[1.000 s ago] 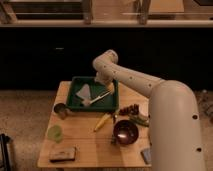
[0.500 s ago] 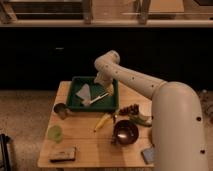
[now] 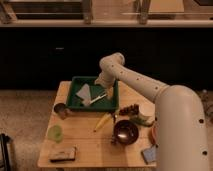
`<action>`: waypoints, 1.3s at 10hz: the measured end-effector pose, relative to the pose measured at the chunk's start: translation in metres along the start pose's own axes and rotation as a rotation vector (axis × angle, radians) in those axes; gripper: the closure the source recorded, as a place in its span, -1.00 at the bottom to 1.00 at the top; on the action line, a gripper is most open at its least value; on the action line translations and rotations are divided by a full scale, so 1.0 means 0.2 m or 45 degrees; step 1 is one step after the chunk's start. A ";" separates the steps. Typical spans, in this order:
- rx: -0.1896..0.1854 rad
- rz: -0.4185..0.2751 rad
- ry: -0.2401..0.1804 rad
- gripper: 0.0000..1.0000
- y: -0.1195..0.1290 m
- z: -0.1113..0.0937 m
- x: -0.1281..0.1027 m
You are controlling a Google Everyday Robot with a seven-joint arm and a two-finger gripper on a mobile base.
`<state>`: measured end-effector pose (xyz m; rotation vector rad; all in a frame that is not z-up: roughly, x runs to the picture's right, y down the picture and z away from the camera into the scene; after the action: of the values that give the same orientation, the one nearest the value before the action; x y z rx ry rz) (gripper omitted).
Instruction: Place brush in table surface
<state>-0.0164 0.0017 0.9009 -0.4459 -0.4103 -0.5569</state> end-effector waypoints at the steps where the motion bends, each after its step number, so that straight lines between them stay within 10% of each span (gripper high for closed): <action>1: 0.000 0.043 -0.032 -0.60 0.01 0.02 0.00; 13: -0.094 0.230 -0.211 -0.60 0.05 0.33 -0.04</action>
<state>-0.0332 0.0466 0.9481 -0.5965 -0.5032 -0.3614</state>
